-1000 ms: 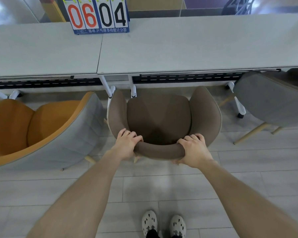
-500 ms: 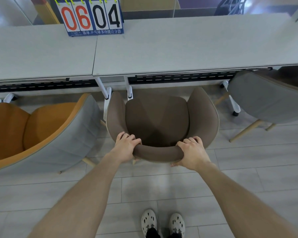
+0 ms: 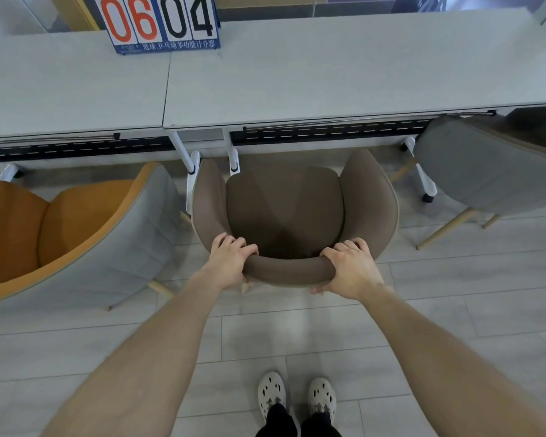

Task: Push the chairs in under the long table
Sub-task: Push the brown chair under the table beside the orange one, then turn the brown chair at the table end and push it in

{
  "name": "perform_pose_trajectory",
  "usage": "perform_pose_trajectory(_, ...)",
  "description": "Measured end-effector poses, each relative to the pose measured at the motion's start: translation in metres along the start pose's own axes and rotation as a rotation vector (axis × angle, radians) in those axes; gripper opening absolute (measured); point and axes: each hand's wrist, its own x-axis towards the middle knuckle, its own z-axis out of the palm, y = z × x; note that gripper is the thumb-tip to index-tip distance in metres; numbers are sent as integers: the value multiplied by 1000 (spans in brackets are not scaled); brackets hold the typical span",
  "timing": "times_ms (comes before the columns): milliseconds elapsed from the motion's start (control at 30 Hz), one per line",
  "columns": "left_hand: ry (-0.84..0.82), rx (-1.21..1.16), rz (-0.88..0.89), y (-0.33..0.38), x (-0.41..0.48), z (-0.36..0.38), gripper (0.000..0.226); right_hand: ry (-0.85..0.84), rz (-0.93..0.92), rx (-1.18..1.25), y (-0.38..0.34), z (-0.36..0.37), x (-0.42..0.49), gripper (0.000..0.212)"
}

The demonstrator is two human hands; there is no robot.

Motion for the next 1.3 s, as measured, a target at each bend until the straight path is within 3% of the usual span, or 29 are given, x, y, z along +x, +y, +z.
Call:
perform_pose_trajectory(333, -11, -10, -26, 7, -3, 11, 65, -39, -16, -10, 7, 2, -9, 103)
perform_pose_trajectory(533, -141, 3, -34, 24, -3, -4, 114, -43, -3, 65, 4, -2, -20, 92)
perform_pose_trajectory(733, -172, -209, 17, 92, 9, -49, 94, 34, 18, 324, 27, -18, -64, 65)
perform_pose_trajectory(933, -174, -127, 90, 194, 69, -85, 61, -6, 251, 447, 145, -41, -107, 53)
perform_pose_trajectory(1067, -131, -82, 109, 286, 122, -103, 58, -43, 381, 463, 266, -56, -131, 57)
perform_pose_trajectory(1300, -142, -54, 146, 450, 208, -110, 64, -34, 442, 425, 457, -88, -176, 55)
